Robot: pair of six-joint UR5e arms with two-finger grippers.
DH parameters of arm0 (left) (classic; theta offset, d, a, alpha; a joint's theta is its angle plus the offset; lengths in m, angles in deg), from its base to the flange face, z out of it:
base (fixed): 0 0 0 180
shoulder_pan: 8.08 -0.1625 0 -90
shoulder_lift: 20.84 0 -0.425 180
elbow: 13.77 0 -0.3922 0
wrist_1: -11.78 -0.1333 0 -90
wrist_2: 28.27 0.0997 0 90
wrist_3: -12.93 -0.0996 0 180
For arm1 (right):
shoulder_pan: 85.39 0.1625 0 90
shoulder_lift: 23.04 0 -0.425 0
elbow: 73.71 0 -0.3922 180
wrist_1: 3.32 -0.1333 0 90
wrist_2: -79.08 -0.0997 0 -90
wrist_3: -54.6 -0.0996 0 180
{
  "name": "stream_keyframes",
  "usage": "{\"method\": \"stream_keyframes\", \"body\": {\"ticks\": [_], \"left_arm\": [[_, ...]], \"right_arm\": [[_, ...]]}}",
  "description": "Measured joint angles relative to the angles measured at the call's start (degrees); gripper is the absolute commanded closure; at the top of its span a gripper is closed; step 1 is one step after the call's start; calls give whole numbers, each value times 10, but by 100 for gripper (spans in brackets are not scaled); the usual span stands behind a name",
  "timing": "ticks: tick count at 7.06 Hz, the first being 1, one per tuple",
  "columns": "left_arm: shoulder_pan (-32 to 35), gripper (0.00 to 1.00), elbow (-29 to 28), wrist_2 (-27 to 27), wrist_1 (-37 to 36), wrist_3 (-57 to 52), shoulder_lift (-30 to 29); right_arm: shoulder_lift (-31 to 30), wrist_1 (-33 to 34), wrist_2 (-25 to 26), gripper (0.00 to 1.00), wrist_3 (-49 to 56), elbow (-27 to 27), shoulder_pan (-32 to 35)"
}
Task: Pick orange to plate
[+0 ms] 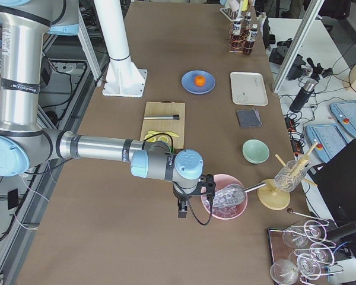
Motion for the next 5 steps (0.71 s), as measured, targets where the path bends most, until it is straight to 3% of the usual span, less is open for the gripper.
{"method": "stream_keyframes", "body": {"ticks": [5], "left_arm": [[3, 2, 1, -1, 1, -1, 5]], "right_arm": [[-16, 0, -3, 0, 4, 21, 1]]}}
